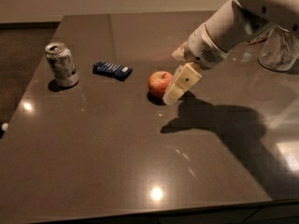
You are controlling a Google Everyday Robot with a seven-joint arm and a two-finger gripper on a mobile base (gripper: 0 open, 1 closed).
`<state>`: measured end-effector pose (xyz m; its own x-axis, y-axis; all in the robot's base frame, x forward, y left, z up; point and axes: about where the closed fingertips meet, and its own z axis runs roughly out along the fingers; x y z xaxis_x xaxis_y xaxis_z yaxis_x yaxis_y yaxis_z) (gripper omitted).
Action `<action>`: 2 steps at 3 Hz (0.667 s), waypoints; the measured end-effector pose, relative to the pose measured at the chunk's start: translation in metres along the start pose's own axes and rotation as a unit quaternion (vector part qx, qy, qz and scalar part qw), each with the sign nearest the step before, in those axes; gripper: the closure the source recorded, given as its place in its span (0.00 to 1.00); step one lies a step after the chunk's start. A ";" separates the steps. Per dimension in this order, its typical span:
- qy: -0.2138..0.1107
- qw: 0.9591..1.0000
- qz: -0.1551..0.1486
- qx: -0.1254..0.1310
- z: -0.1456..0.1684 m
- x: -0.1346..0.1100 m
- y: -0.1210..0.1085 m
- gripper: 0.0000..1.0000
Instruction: Pick apple
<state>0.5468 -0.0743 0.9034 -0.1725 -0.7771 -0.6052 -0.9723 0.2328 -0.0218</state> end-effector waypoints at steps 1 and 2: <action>-0.003 1.000 -0.009 -0.004 0.028 -0.001 0.003 0.00; -0.003 1.000 -0.017 -0.009 0.049 -0.002 0.002 0.00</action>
Offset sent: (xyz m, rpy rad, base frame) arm 0.0115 0.0412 -0.0547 0.0033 -0.0122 0.0512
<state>0.5527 -0.0437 0.8654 -0.1385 -0.7810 -0.6089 -0.9802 0.1961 -0.0285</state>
